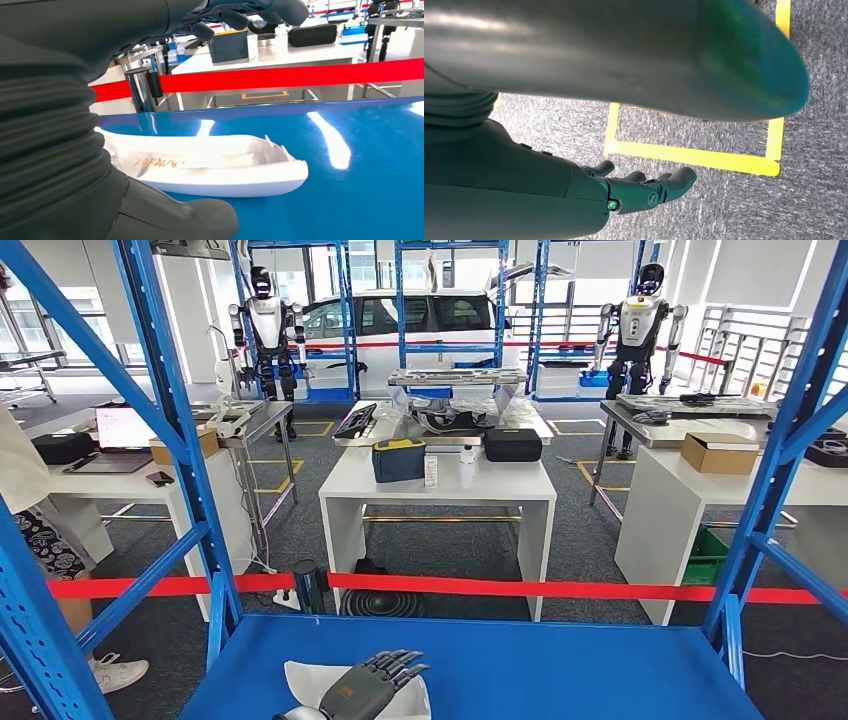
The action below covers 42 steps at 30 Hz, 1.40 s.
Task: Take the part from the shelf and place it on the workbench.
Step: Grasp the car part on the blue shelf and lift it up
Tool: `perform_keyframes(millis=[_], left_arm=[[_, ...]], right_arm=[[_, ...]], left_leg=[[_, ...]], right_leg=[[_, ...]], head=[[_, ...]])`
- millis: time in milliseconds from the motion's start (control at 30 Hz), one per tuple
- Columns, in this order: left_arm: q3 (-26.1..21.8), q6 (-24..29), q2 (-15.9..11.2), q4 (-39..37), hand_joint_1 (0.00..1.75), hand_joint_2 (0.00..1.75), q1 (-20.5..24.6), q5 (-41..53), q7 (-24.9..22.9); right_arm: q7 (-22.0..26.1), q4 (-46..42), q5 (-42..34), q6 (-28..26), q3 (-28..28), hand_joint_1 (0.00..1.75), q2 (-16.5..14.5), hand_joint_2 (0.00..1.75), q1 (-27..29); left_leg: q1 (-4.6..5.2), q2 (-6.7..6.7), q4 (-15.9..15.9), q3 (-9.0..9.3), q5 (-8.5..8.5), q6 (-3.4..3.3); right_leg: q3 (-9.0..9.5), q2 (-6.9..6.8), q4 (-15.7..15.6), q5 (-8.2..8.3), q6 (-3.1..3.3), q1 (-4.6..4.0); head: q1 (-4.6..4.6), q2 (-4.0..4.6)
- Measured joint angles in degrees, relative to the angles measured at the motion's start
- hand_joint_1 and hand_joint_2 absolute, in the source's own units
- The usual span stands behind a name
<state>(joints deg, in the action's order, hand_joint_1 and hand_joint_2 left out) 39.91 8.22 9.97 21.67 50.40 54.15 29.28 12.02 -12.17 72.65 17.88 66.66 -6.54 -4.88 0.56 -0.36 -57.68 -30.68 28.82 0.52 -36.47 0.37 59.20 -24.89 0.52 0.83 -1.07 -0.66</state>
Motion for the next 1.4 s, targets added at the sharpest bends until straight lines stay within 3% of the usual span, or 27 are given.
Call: perform_keyframes(millis=[533,833,1400], left_arm=[[0.13,3.12,-0.32,-3.55,0.0,1.75,0.4,-0.07,-16.53],[0.13,-0.28,-0.67,-5.3,0.0,1.75,0.64,0.36,-20.4],[0.12,-1.09,-1.13,-6.32,0.0,1.75,0.47,0.36,-20.72]], right_arm=[[-0.23,0.01,1.08,0.0,0.23,0.0,-0.21,0.0,0.02],[-0.4,0.04,1.42,0.0,0.22,0.0,-0.57,0.0,0.01],[-0.54,0.04,1.67,0.0,0.22,0.0,-0.91,0.0,0.01]], left_leg=[[-0.01,0.0,0.0,-0.1,0.0,0.0],[0.0,-0.01,0.0,-0.05,0.0,-0.01],[0.0,-0.01,-0.01,-0.07,0.0,-0.01]], right_leg=[[0.01,0.0,0.01,0.0,-0.01,0.0],[0.01,-0.01,0.01,0.0,-0.01,0.0],[0.01,-0.01,0.01,-0.01,-0.01,0.0]], head=[[0.0,0.0],[0.0,0.0],[0.0,0.0]])
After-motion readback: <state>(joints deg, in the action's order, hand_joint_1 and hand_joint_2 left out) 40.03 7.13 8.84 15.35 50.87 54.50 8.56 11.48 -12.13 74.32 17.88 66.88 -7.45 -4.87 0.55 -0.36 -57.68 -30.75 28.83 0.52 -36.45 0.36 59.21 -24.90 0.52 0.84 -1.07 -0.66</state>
